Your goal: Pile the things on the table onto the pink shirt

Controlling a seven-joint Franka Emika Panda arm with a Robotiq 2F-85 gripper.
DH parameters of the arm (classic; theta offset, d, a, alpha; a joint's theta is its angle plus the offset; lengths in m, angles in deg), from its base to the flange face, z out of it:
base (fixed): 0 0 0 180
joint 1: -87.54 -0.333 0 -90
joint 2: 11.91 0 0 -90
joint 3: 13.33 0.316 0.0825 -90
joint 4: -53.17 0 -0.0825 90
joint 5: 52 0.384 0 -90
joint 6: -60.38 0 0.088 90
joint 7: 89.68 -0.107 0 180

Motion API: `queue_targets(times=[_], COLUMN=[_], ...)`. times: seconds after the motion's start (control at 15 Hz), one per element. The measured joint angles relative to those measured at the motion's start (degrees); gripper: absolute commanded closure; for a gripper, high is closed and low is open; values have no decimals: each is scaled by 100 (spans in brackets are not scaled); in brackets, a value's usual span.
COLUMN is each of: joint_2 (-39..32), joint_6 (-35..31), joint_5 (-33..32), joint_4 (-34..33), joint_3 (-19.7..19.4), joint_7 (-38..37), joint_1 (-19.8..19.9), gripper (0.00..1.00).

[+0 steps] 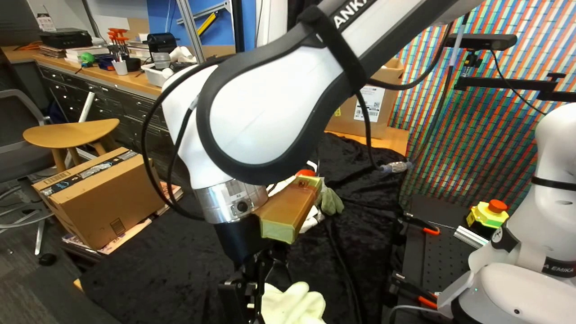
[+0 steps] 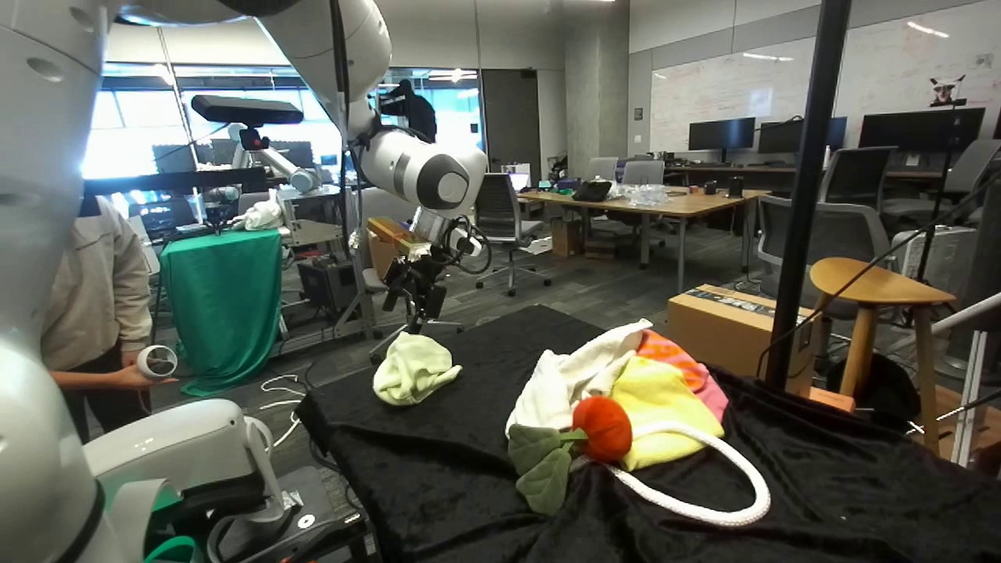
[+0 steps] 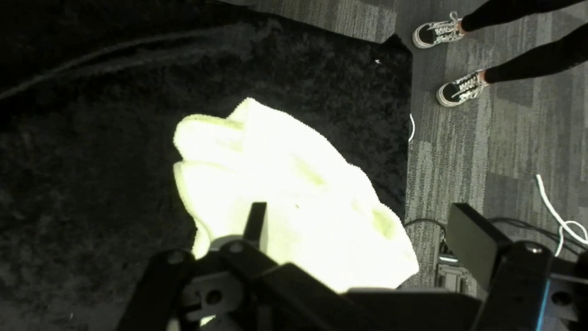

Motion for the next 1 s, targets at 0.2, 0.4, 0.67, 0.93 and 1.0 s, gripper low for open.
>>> queue_targets(times=[0.2,0.4,0.67,0.93,1.0], joint_2=[-237,-507,-779,-909,-939], joint_6=[-133,-326,-654,-744,-744], joint_5=[-91,-200,-225,-490,-549], joint_4=[-109,-208,-246,-230,-223], joint_3=[-41,-112,-142,-149,-155], joint_7=[20,213,642,734,734], joint_1=[0,19,77,74,74], gripper=[0,0,0,0,0])
